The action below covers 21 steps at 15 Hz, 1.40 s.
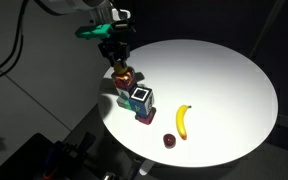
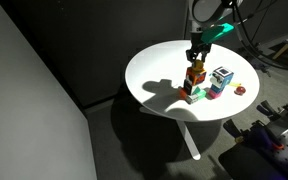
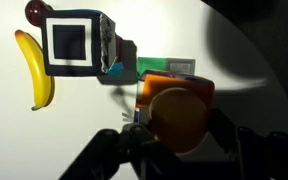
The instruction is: Remove the yellow fruit from the block and place it on the table
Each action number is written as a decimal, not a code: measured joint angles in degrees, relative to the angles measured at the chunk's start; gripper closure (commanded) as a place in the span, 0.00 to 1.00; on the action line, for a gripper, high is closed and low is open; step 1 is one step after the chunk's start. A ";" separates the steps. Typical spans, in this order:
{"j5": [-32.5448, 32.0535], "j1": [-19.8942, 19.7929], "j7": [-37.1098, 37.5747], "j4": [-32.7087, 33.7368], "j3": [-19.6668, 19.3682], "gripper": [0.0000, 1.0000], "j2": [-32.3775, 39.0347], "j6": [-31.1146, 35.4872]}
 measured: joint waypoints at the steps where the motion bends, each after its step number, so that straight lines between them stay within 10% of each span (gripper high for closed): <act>1: 0.00 0.00 0.13 0.05 -0.06 0.62 -0.06 -0.13; 21: -1.75 -3.23 2.49 1.70 -4.98 0.62 -7.06 -10.00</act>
